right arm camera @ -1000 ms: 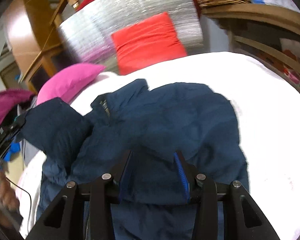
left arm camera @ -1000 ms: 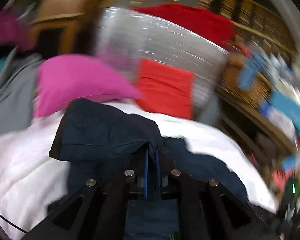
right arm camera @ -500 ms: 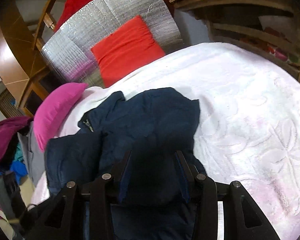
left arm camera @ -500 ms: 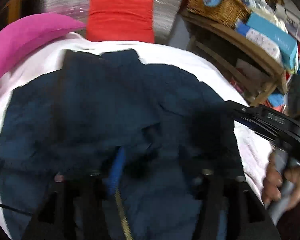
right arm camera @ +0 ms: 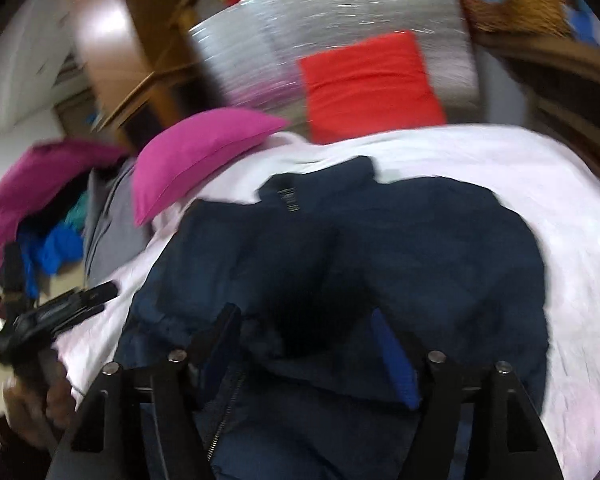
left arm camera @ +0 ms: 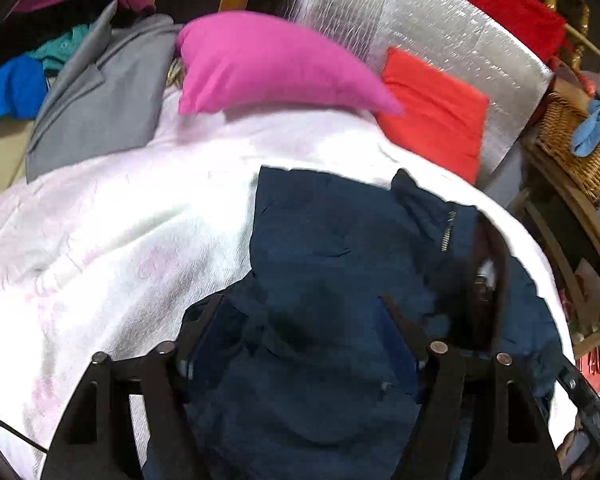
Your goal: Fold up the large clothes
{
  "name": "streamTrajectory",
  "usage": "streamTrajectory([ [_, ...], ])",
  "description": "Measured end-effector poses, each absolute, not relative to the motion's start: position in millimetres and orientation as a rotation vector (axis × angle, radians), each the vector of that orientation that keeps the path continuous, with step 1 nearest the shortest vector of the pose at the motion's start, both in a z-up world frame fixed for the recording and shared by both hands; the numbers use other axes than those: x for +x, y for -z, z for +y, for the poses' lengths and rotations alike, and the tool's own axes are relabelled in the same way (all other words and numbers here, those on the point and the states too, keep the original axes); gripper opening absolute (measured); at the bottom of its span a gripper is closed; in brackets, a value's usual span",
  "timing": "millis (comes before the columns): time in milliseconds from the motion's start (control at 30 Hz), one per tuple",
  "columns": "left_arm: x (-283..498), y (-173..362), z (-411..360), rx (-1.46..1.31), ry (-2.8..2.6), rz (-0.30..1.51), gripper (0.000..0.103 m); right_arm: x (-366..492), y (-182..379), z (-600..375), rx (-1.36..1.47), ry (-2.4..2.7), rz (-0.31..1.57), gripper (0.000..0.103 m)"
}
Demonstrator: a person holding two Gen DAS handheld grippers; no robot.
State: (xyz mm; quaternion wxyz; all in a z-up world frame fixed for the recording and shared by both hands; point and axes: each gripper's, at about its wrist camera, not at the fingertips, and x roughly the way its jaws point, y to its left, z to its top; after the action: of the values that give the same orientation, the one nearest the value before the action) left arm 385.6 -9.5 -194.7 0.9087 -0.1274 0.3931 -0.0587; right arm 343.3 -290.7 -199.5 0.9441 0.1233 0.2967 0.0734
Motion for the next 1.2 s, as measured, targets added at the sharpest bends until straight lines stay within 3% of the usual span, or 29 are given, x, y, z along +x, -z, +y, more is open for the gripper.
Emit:
streamTrajectory([
  [200,398,211,-9,-0.258,0.116,0.866,0.047,364,206,-240,-0.001,-0.160,0.597,0.084],
  [367,407,224,-14,-0.204,0.084,0.899,0.044,388,225,-224,-0.139,-0.097,0.658,0.084],
  [433,407,226,-19,-0.170,0.076,0.901,0.043,395,228,-228,-0.106,-0.065,0.653,0.076],
  [500,407,229,-23,-0.146,0.072,0.900,0.043,397,222,-245,0.019,-0.048,0.630,0.052],
  [767,408,231,-25,-0.121,0.061,0.896,0.043,370,244,-371,0.845,-0.060,0.626,0.054],
  [967,404,220,-20,-0.121,0.058,0.853,0.045,359,254,-407,0.956,-0.045,0.591,0.067],
  [1100,407,222,-16,-0.114,0.029,0.849,0.054,363,266,-423,1.069,-0.047,0.575,0.066],
  [1133,408,225,-16,-0.104,0.022,0.862,0.054,364,268,-423,1.075,-0.050,0.570,0.064],
  [1200,411,231,-18,-0.086,0.015,0.885,0.054,367,267,-420,1.024,-0.025,0.593,0.021],
])
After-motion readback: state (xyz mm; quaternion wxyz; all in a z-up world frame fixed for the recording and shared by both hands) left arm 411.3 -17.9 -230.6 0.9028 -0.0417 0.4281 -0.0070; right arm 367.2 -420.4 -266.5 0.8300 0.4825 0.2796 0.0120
